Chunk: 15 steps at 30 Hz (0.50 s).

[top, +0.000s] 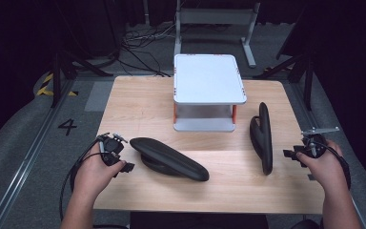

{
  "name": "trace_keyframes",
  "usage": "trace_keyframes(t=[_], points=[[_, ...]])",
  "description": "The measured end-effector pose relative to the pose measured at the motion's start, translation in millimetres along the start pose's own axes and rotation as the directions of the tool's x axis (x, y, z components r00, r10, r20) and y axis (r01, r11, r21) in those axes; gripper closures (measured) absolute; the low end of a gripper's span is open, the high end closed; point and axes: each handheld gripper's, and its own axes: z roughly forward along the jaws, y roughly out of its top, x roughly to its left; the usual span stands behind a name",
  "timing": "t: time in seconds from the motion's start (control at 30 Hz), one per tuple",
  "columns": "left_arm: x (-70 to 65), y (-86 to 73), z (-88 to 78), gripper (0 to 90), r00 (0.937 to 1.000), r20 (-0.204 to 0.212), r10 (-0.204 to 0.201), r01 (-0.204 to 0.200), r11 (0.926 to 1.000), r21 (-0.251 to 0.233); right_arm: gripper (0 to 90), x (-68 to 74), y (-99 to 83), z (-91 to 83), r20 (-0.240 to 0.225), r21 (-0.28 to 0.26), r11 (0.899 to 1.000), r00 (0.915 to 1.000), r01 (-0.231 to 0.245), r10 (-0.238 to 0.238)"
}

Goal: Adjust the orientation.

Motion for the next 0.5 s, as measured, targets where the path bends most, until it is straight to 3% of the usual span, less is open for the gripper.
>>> trace_keyframes(t=[0.17,0.33,0.5], points=[[-2.9,1.1,-3.1,32.9,0.9997,0.011,0.021,-0.02,0.9996,-0.021,44.5,2.1,1.1,-2.5,-0.01,-0.022,1.0,0.9999,-0.005,0.004],[-4.4,1.4,-4.6,32.0,0.9998,0.014,0.014,-0.013,0.9998,-0.015,43.5,4.8,1.4,-4.0,-0.022,-0.033,0.999,0.9997,-0.007,0.006],[-11.7,3.4,-7.5,37.9,0.9967,0.056,0.059,-0.057,0.9978,-0.035,43.0,8.5,3.8,-6.4,-0.04,-0.051,0.999,0.9992,-0.006,0.004]])
